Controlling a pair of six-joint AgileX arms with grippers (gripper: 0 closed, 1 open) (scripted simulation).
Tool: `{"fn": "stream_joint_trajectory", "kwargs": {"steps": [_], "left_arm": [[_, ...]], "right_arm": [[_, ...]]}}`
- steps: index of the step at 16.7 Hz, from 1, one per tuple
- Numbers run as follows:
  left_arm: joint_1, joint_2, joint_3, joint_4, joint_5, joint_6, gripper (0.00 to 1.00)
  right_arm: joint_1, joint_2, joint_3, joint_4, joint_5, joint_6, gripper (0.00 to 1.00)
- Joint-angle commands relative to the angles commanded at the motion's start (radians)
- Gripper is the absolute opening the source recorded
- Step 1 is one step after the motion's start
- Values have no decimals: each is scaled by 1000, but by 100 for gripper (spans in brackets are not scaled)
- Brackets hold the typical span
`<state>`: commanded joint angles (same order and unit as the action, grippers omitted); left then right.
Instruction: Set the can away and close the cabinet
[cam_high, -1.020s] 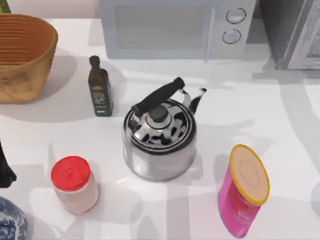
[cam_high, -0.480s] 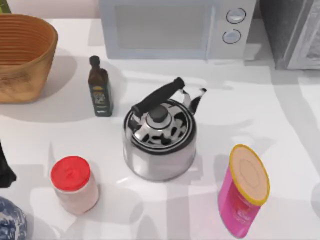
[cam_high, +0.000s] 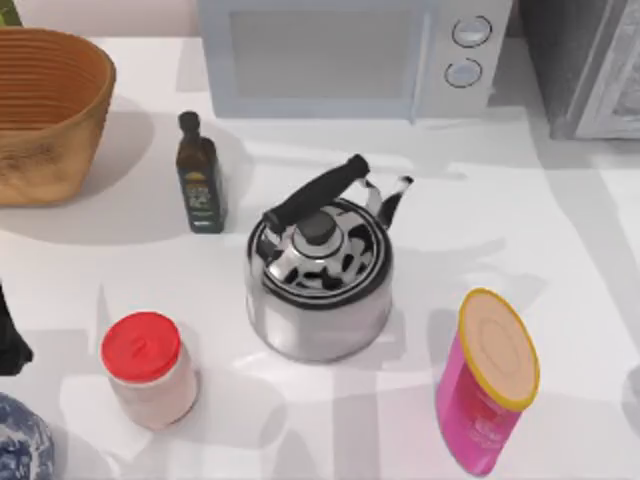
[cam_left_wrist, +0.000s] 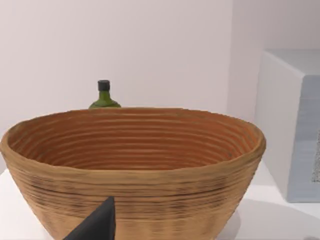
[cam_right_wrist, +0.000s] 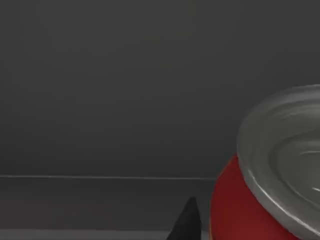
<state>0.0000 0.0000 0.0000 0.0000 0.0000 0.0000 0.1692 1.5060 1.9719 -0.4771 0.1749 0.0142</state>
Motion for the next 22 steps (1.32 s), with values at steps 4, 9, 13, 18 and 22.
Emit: {"fn": "stream_joint_trajectory", "kwargs": {"steps": [4,9,13,18,22], "left_arm": [[0,0,0,0,0,0,100],[0,0,0,0,0,0,100],[0,0,0,0,0,0,100],[0,0,0,0,0,0,100],[0,0,0,0,0,0,100]], "right_arm": [[-26,211,301,-73,-15,-2,0],[-57,461,649,-160,-38,0,0],[-71,576,789,-201,-51,3,0],[-72,585,800,-204,-52,4,0],[-72,585,800,-204,-52,4,30]]}}
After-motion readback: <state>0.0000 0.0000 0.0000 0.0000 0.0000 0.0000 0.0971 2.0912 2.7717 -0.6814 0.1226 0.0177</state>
